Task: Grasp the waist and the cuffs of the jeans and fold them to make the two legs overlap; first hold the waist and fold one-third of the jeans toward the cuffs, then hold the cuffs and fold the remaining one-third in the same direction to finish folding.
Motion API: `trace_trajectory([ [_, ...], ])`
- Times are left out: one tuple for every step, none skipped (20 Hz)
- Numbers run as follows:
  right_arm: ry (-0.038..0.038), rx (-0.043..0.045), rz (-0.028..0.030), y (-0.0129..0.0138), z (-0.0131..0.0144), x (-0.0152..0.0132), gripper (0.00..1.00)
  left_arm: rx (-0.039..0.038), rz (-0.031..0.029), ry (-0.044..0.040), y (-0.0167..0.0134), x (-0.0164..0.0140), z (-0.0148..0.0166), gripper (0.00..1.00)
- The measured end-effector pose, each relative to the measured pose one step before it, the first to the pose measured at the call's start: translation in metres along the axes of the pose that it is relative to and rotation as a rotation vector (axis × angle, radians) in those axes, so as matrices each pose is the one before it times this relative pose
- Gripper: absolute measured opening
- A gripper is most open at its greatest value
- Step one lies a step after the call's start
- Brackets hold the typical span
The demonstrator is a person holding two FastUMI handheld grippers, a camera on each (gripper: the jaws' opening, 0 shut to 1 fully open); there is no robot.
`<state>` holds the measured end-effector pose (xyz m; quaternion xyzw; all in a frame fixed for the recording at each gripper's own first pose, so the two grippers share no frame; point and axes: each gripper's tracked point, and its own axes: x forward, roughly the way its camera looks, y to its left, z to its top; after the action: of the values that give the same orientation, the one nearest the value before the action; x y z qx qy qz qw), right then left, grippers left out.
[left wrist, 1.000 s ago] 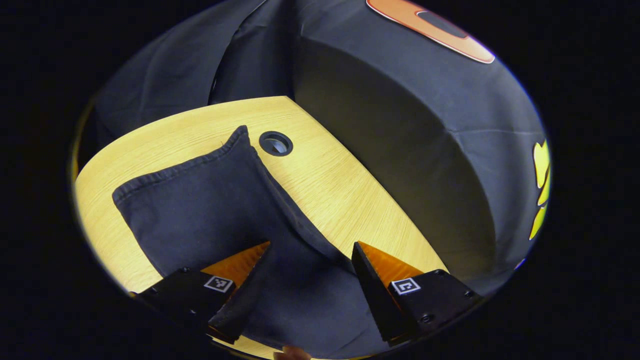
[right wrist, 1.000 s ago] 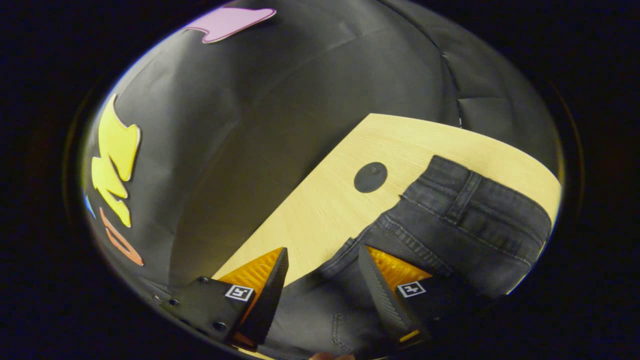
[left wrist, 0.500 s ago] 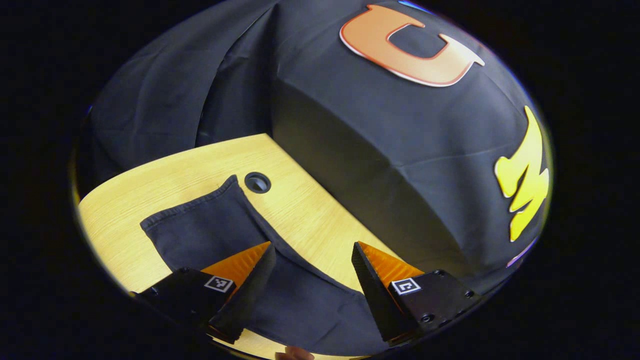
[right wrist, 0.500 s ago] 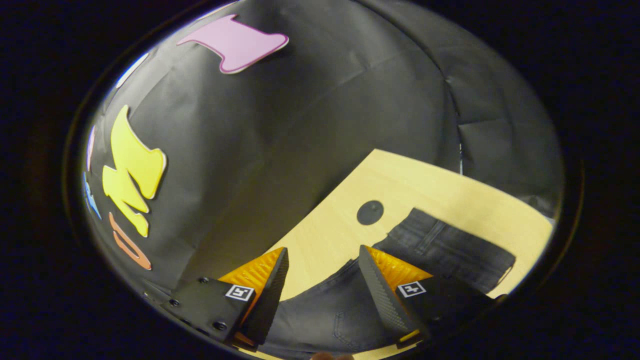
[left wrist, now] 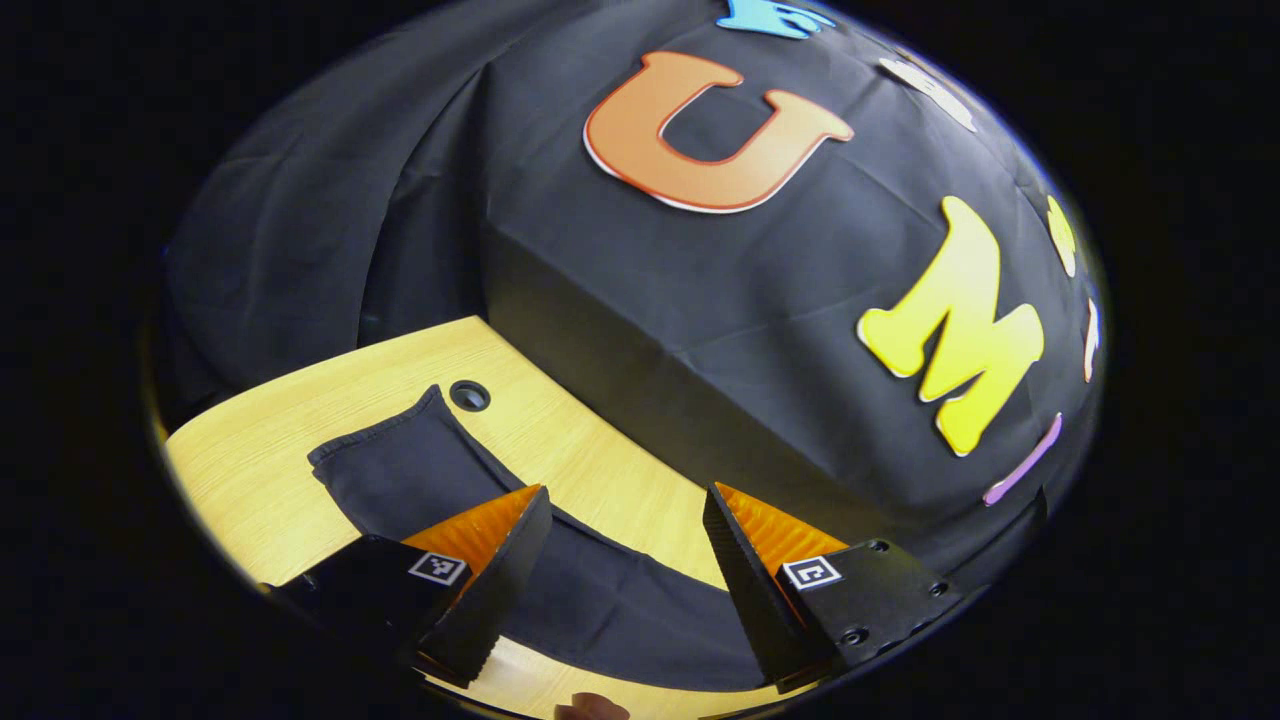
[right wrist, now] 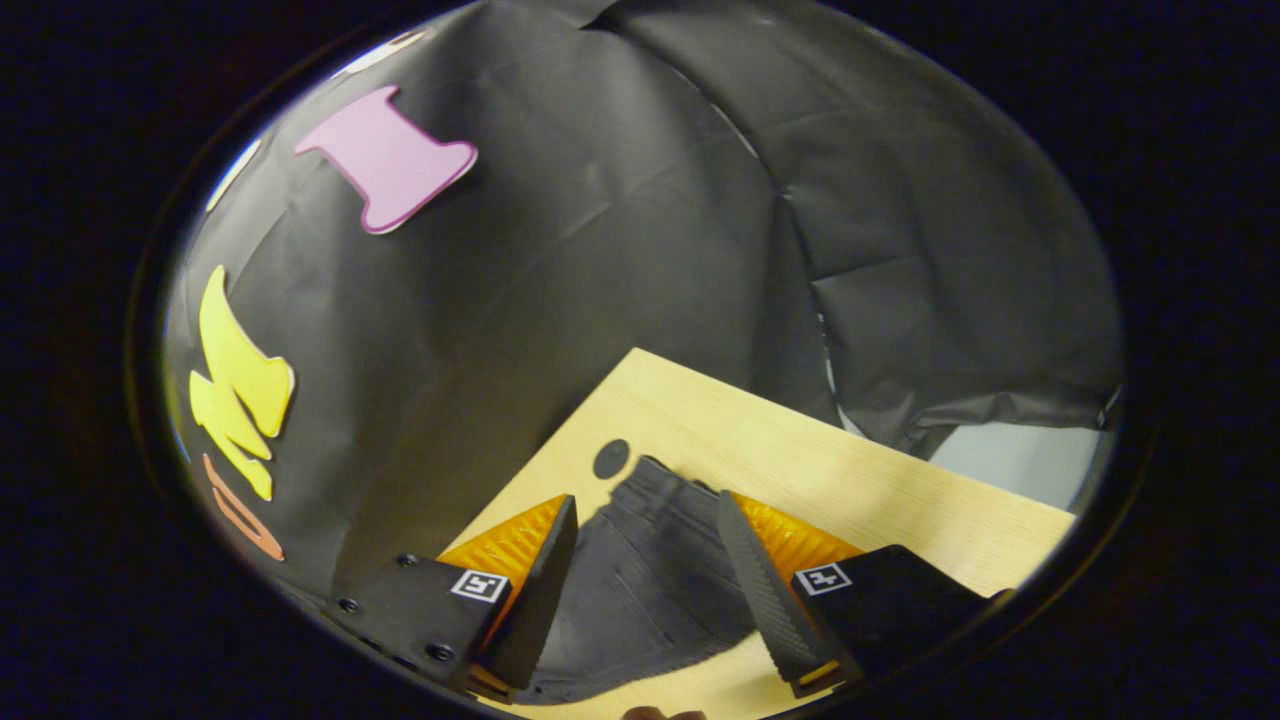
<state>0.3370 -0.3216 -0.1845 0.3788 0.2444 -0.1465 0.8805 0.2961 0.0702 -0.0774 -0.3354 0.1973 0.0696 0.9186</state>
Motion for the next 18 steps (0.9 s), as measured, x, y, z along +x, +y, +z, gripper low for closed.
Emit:
trace_trajectory([
  [0.01233, 0.02154, -0.01435, -0.01116, -0.00731, -0.00762, 0.88, 0.01431, -0.00791, -0.0093, -0.00306, -0.00927, 0.00061, 0.99],
  [0.00967, 0.02229, -0.01569, -0.00981, -0.00812, -0.00568, 0.84, 0.01264, -0.01026, -0.00828, -0.0044, -0.00827, 0.00069, 0.99],
  [0.01151, 0.01827, -0.01641, -0.00952, -0.00949, -0.00353, 0.88, 0.01078, -0.00842, -0.00963, -0.00468, -0.00783, -0.00023, 0.99],
  [0.01234, 0.0189, -0.01399, -0.00974, -0.00934, -0.00299, 0.88, 0.00942, -0.00862, -0.01, -0.00542, -0.00837, 0.00017, 0.99],
  [0.02194, 0.04416, -0.01648, -0.01111, -0.01255, -0.00521, 0.88, 0.01587, -0.00572, -0.01072, -0.00429, -0.01279, 0.00097, 0.98],
  [0.01435, 0.02777, -0.00559, -0.00418, -0.00773, 0.0016, 0.88, 0.01488, -0.00729, -0.0069, -0.00456, -0.00747, 0.00036, 0.98],
  [0.01584, 0.02456, -0.00144, -0.00342, -0.0089, 0.00041, 0.88, 0.01746, -0.00165, -0.00347, -0.00254, -0.0061, -0.00042, 0.98],
  [0.01233, 0.02241, 0.0018, -0.00066, -0.00703, 0.00581, 0.88, 0.01729, -0.00496, -0.00258, -0.0033, -0.00562, -0.00063, 0.98],
  [0.00969, 0.01605, 0.00771, 0.00109, -0.00631, 0.00266, 0.88, 0.01856, -0.00529, -0.00276, -0.00378, -0.00644, -0.00042, 0.98],
  [0.00701, 0.01075, 0.00695, 0.0016, -0.00418, 0.00087, 0.88, 0.0242, 0.00023, -0.00523, -0.00288, -0.00686, -0.0005, 0.98],
  [0.00596, 0.00427, 0.00966, 0.00268, -0.00284, 0.00084, 0.88, 0.02771, -0.00263, -0.00966, -0.00396, -0.00864, 0.00227, 0.98],
  [0.0057, -0.00261, 0.00563, 0.00045, -0.00065, -0.0006, 0.88, 0.02844, -0.00136, -0.01475, -0.00395, -0.00726, 0.00325, 0.98],
  [0.00643, -0.00492, 0.00498, 0.00037, -0.00212, 0.0013, 0.88, 0.03267, 0.00057, -0.01645, -0.00475, -0.00671, 0.00422, 0.98],
  [0.00737, -0.00145, 0.00464, -0.00006, -0.00211, 0.00128, 0.88, 0.03403, -0.00343, -0.01885, -0.00453, -0.00701, 0.00537, 0.98],
  [0.00518, 0.00364, 0.01005, 0.00373, -0.00323, 0.00171, 0.88, 0.02999, -0.00233, -0.01506, -0.00418, -0.00792, 0.00406, 0.98],
  [0.00074, 0.00892, 0.00843, 0.00153, -0.00075, 0.00148, 0.88, 0.02566, -0.00981, -0.01581, -0.00583, -0.00779, 0.0042, 0.98],
  [-0.00344, 0.00724, 0.00845, 0.00105, 0.00024, 0.00205, 0.81, 0.02181, -0.00724, -0.01463, -0.00429, -0.00693, 0.00366, 0.98],
  [-0.00123, 0.00912, 0.00983, 0.00003, 0.00037, 0.00061, 0.88, 0.02088, -0.00757, -0.01171, -0.00397, -0.00652, 0.0026, 0.98],
])
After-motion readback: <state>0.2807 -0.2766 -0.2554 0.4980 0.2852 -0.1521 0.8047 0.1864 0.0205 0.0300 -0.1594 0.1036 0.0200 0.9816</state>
